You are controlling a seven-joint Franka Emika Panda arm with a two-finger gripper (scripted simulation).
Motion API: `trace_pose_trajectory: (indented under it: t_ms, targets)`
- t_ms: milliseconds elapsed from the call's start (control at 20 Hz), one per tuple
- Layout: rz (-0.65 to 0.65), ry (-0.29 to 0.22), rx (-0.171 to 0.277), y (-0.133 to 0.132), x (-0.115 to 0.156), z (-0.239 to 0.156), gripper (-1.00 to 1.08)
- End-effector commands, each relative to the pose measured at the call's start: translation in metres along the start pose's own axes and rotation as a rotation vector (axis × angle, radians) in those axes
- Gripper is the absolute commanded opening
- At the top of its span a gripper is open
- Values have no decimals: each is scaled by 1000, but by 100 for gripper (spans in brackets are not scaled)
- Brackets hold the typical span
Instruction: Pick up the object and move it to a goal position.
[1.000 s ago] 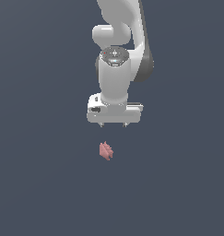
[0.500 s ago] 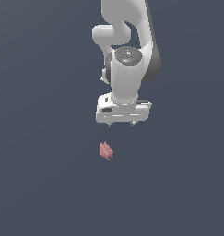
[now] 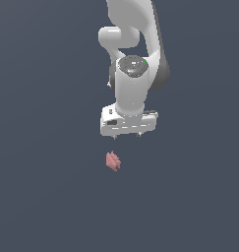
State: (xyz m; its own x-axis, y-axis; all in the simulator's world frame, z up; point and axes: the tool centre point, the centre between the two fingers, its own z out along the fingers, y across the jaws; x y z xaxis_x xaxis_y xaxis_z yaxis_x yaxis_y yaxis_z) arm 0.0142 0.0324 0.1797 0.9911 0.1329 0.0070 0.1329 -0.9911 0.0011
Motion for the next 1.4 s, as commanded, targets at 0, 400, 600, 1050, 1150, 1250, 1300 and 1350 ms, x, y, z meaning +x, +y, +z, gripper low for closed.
trace_pose_trajectory:
  t_ms: [0, 400, 600, 1050, 1150, 1250, 1300, 1350]
  targets:
    - [-32, -1, -1, 5, 4, 5, 100]
    - [-187, -4, -2, 28, 20, 31, 100]
    - [-274, -5, -1, 42, 28, 46, 100]
    - [-405, -7, 2, 63, 38, 71, 100]
    - [-421, -7, 2, 65, 39, 74, 100]
    - [-433, -7, 2, 67, 40, 76, 100]
    - [-437, -7, 3, 68, 40, 77, 100]
    - [-440, -7, 3, 68, 41, 77, 100]
